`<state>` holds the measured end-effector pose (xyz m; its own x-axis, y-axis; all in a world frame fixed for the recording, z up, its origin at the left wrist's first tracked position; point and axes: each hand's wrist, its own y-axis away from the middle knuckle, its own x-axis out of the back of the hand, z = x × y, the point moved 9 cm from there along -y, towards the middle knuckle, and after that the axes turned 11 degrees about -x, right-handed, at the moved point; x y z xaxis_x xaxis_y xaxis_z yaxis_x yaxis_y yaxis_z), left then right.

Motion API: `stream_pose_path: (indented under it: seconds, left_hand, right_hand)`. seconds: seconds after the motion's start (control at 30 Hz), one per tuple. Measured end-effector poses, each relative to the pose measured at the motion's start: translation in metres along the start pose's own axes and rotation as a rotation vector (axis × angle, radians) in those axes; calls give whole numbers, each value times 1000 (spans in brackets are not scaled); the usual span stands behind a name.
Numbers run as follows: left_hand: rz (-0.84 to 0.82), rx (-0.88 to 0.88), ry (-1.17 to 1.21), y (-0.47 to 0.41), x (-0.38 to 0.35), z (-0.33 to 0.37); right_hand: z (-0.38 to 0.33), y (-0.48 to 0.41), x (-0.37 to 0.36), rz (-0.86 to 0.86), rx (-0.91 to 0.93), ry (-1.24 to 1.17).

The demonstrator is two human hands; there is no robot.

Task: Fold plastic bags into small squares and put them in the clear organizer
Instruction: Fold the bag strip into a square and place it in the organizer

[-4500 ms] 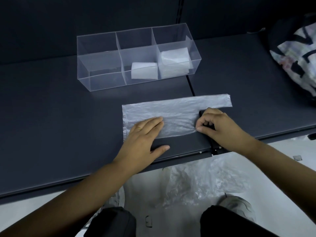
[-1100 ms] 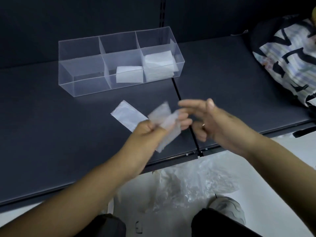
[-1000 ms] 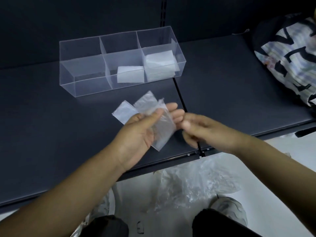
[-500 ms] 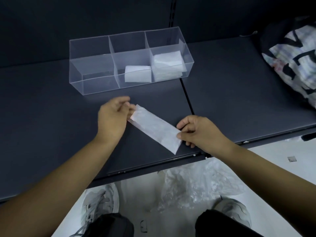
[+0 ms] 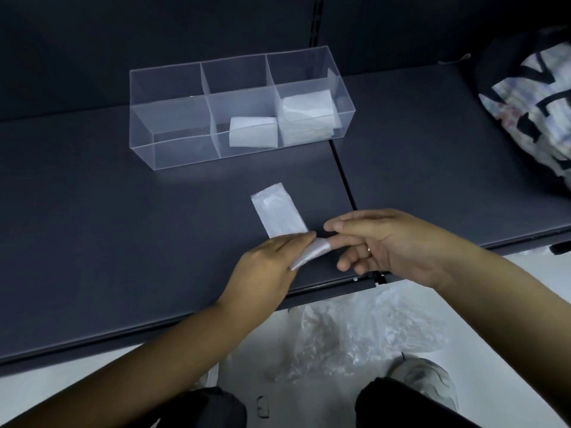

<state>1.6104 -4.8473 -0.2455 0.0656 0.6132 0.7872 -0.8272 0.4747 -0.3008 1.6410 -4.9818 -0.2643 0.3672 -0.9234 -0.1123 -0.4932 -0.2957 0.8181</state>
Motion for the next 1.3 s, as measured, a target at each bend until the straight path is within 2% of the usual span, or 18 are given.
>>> stream_pose_path:
  seconds: [0.1, 0.17, 0.27, 0.4, 0.53, 0.6, 0.67, 0.77, 0.83, 0.93, 1.0, 1.1, 1.23, 1.3]
  left_hand:
    - [-16, 185, 247, 1, 3, -20]
    - [11, 289, 428, 0, 3, -33]
    - [100, 430, 603, -2, 3, -51]
    - [195, 702, 889, 5, -10, -69]
    - [262, 833, 1037, 7, -10, -76]
    - [319, 875, 952, 13, 0, -84]
    - [376, 783, 640, 16, 23, -90]
    - [339, 388, 34, 5, 54, -65]
    - [202, 200, -182, -4, 40, -44]
    - [-123, 200, -269, -7, -1, -45]
    - [-252, 242, -350, 1, -14, -57]
    - [-313, 278, -405, 8, -18, -65]
    - [-341, 285, -439, 9, -19, -66]
    - [-354, 298, -446, 10, -20, -67]
  right_hand:
    - [-20, 7, 12, 139, 217, 227]
    - [-27, 5, 2, 81, 315, 300]
    - [-19, -14, -17, -9, 300, 352]
    - [-19, -36, -16, 163, 300, 328]
    - [-24, -46, -12, 270, 293, 317]
    - [-26, -50, -11, 290, 262, 330]
    - [-29, -53, -10, 319, 238, 352]
    - [-33, -56, -11, 363, 227, 414]
    - [-36, -57, -12, 397, 229, 468]
    - [-39, -57, -14, 444, 231, 524]
    - [-39, -57, -14, 462, 230, 545]
    - [-41, -51, -19, 544, 331, 614]
    - [-31, -35, -30, 744, 530, 895]
    - [-27, -31, -28, 815, 587, 939]
